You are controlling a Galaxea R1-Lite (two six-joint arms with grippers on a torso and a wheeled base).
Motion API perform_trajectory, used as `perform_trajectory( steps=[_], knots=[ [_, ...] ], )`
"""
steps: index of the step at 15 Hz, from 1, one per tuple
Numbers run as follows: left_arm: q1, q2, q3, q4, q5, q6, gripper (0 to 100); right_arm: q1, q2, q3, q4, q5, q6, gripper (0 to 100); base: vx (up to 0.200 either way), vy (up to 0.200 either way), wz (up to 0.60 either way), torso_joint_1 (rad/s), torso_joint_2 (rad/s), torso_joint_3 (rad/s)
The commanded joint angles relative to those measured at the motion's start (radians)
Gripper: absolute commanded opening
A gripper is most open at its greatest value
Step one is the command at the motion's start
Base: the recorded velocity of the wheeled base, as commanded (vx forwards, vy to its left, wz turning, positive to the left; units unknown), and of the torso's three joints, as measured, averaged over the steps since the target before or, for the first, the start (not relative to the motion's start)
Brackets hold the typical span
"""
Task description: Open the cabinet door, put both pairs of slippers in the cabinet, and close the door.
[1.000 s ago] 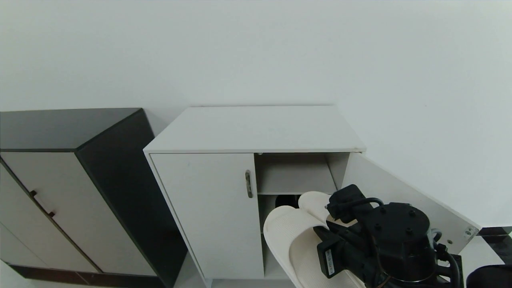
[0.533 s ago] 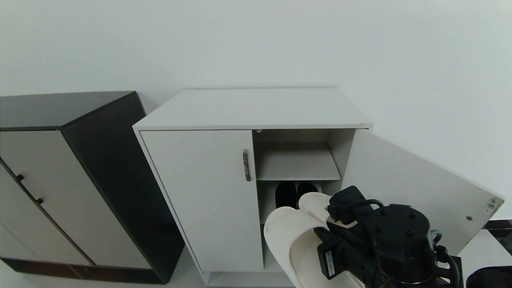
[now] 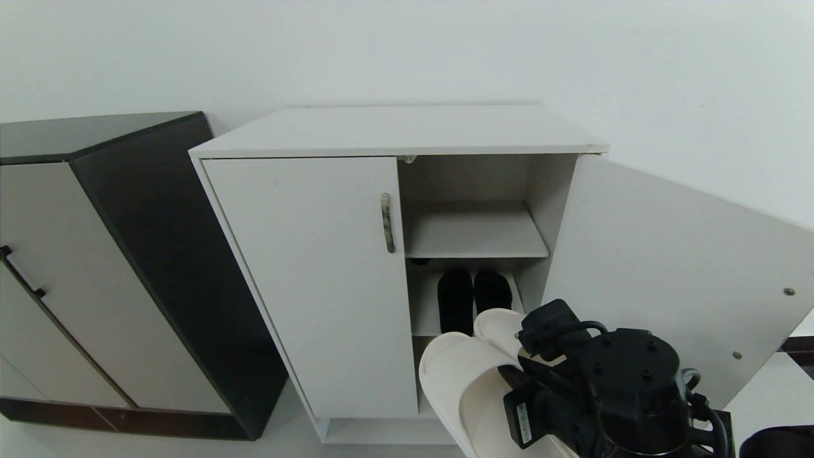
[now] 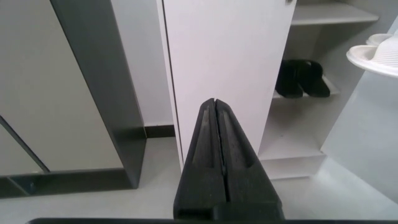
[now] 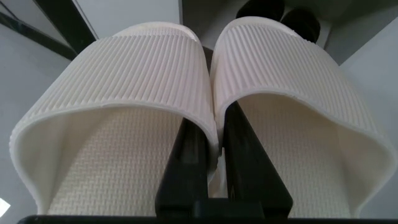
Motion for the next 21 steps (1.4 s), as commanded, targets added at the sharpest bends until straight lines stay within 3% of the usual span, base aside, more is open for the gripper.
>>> perform_trajectory(
  steps=[1, 7, 16, 19, 21],
  knots=[
    [0.0, 0.001, 0.0, 0.0, 0.0, 0.0, 0, 0.0, 0.002, 0.001, 0.0, 0.0, 0.0, 0, 0.0, 0.0, 0.0, -0.095, 0.46, 0.359],
    [0.0, 0.001, 0.0, 0.0, 0.0, -0.003, 0, 0.006, 0.002, 0.006, 0.0, 0.0, 0.0, 0, 0.0, 0.0, 0.0, -0.043, 0.41, 0.368],
    [0.0, 0.001, 0.0, 0.0, 0.0, -0.001, 0, 0.009, 0.013, 0.002, -0.001, -0.003, -0.034, 0, 0.0, 0.0, 0.0, -0.001, 0.03, 0.033],
    [0.0, 0.001, 0.0, 0.0, 0.0, -0.003, 0, 0.018, 0.095, -0.137, 0.056, -0.16, -0.02, 0, 0.0, 0.0, 0.0, 0.0, 0.0, 0.0],
    [0.0, 0.001, 0.0, 0.0, 0.002, -0.003, 0, 0.04, 0.115, -0.272, 0.191, -0.183, 0.049, 0, 0.0, 0.0, 0.0, 0.0, 0.0, 0.0]
  ],
)
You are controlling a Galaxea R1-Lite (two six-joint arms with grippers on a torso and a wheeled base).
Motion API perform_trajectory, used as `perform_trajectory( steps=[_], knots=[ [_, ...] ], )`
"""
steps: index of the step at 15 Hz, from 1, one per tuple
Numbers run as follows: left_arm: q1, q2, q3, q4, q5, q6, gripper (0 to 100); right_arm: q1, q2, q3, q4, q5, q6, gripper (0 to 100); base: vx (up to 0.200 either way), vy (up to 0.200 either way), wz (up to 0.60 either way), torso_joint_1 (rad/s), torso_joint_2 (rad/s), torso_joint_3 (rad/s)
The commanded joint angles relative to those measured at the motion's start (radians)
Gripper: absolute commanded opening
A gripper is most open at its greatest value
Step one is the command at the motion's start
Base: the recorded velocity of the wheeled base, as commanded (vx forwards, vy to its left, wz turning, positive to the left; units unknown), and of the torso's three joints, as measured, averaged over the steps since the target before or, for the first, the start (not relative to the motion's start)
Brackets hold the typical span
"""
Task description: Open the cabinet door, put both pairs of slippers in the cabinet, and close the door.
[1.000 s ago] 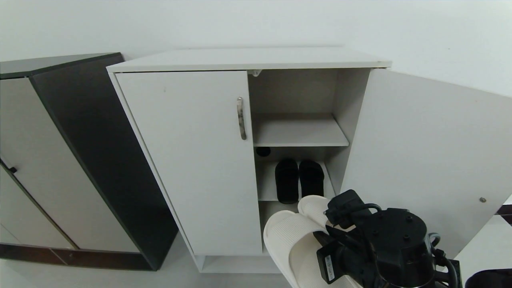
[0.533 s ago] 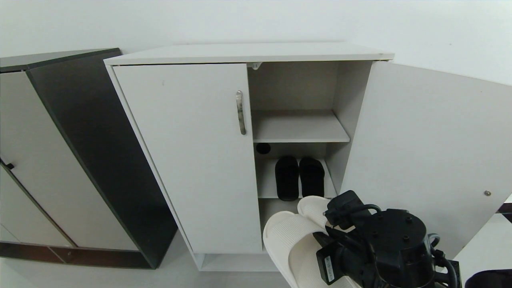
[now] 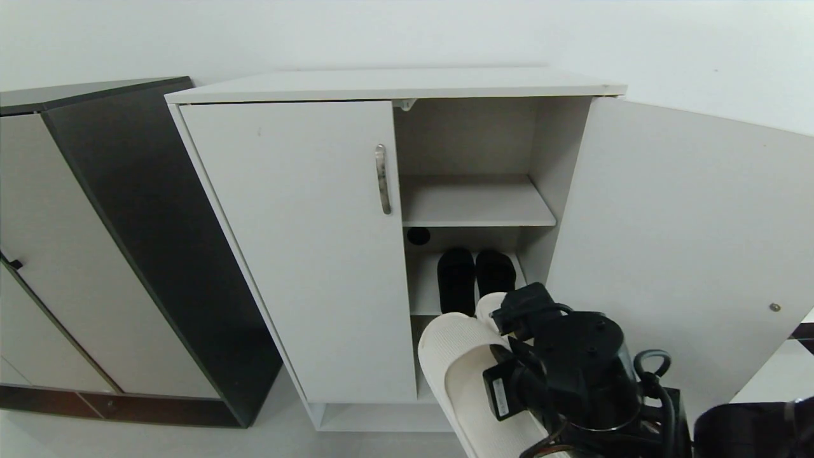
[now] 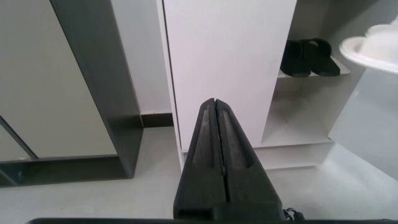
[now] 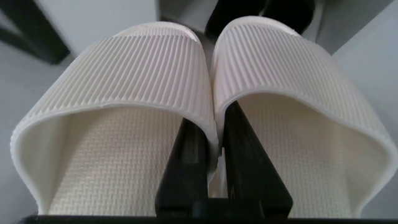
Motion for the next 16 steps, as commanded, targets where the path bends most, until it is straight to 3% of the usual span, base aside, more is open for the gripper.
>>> perform_trajectory(
  steps=[1, 4, 6, 16],
  knots=[
    [0.0, 0.001, 0.0, 0.0, 0.0, 0.0, 0, 0.022, 0.048, -0.189, 0.177, -0.061, 0.093, 0, 0.0, 0.0, 0.0, 0.0, 0.0, 0.0],
    [0.0, 0.001, 0.0, 0.0, 0.0, 0.0, 0, 0.022, 0.026, -0.433, 0.423, -0.156, 0.163, 0, 0.0, 0.0, 0.0, 0.0, 0.0, 0.0],
    [0.0, 0.001, 0.0, 0.0, 0.0, 0.0, 0, 0.022, 0.019, -0.517, 0.45, -0.228, 0.16, 0, 0.0, 0.0, 0.0, 0.0, 0.0, 0.0],
    [0.0, 0.001, 0.0, 0.0, 0.002, 0.0, 0, 0.016, 0.006, -0.456, 0.311, -0.259, 0.093, 0, 0.0, 0.0, 0.0, 0.0, 0.0, 0.0]
  ],
)
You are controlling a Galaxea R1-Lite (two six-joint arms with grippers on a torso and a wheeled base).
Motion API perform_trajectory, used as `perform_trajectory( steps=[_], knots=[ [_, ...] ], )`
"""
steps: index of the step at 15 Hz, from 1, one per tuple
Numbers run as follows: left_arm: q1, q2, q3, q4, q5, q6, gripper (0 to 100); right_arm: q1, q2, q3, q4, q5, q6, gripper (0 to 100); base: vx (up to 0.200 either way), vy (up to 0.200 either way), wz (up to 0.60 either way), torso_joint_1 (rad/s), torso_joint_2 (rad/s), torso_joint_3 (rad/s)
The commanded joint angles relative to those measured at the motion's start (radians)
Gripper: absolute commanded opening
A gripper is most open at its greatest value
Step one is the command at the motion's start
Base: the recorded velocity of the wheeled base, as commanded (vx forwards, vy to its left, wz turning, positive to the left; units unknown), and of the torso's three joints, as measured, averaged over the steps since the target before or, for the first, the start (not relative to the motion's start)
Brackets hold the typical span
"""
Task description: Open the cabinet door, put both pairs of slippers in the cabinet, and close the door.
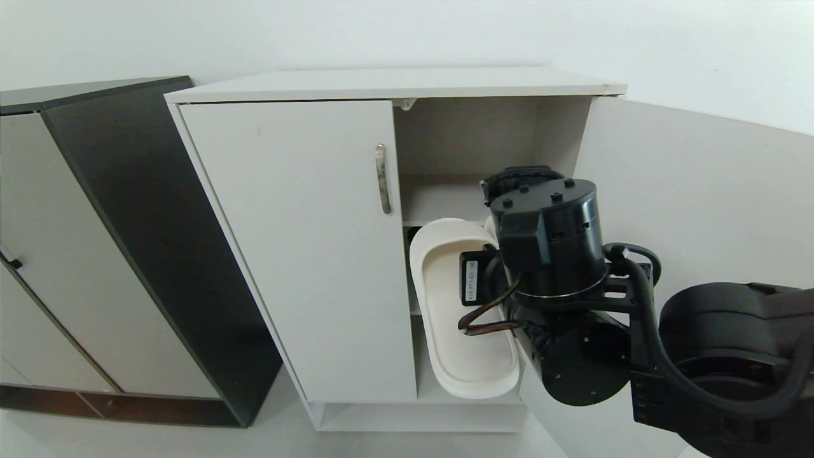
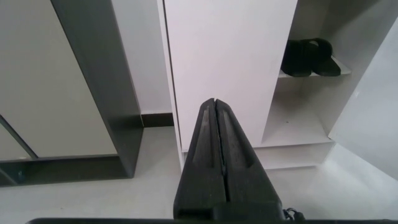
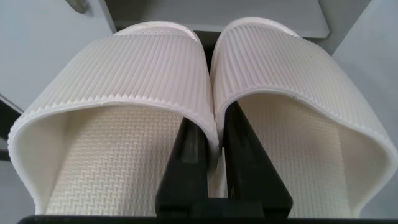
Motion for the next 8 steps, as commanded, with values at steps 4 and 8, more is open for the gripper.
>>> perform_trajectory(
  steps=[4, 8],
  knots=[
    [0.0, 0.001, 0.0, 0.0, 0.001, 0.0, 0, -0.023, 0.024, 0.047, -0.074, -0.002, -0.03, 0, 0.0, 0.0, 0.0, 0.0, 0.0, 0.0],
    [0.0, 0.001, 0.0, 0.0, 0.001, 0.0, 0, -0.03, 0.032, 0.054, -0.075, -0.002, -0.031, 0, 0.0, 0.0, 0.0, 0.0, 0.0, 0.0]
  ],
)
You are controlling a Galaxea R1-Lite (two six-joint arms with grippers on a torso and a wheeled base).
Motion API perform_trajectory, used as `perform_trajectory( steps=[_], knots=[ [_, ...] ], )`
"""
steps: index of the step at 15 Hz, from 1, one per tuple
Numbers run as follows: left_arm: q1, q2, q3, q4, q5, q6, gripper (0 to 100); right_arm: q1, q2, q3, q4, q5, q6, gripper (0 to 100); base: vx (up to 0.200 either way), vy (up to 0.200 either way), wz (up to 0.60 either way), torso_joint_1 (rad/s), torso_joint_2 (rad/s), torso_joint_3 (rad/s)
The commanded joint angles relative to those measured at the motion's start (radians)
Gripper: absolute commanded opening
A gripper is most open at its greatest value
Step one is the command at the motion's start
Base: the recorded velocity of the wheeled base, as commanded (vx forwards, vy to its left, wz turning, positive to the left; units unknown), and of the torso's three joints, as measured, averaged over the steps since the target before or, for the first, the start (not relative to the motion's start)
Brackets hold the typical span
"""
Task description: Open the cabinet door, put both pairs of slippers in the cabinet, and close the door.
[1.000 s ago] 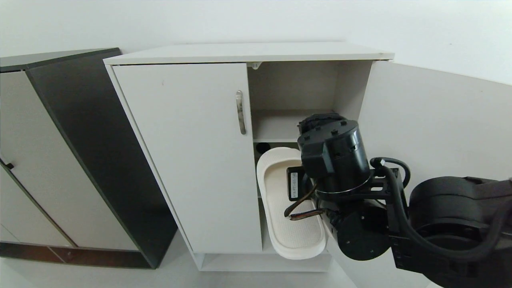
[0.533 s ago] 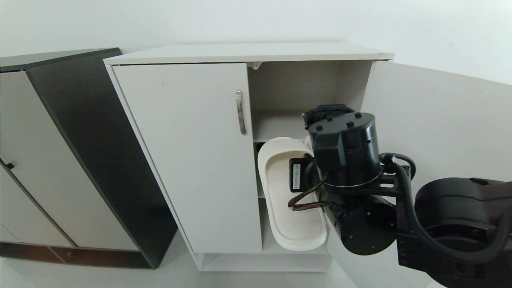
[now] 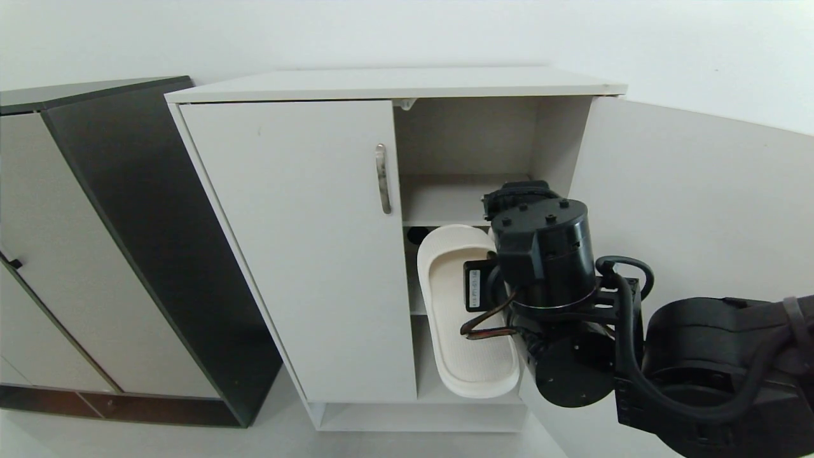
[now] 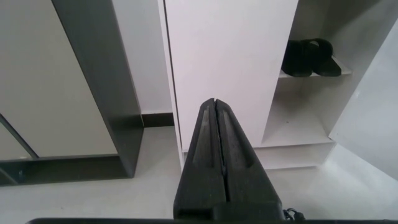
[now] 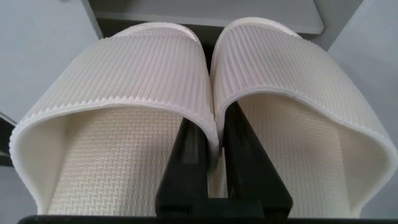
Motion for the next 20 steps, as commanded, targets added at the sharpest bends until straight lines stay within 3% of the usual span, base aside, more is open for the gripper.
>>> perform_trajectory(
  steps=[1, 15, 20],
  knots=[
    [0.0, 0.001, 0.0, 0.0, 0.0, 0.0, 0, -0.001, 0.009, 0.001, 0.0, 0.0, 0.0, 0, 0.0, 0.0, 0.0, 0.0, 0.0, 0.0],
    [0.0, 0.001, 0.0, 0.0, 0.0, 0.0, 0, -0.001, 0.016, -0.001, -0.002, 0.0, -0.006, 0, 0.186, 0.0, 0.0, 0.001, 0.0, 0.003],
    [0.0, 0.001, 0.0, 0.0, 0.0, 0.002, 0, -0.021, 0.051, -0.03, -0.003, 0.009, 0.0, 0, 0.0, 0.0, 0.0, 0.0, 0.0, 0.0]
  ],
)
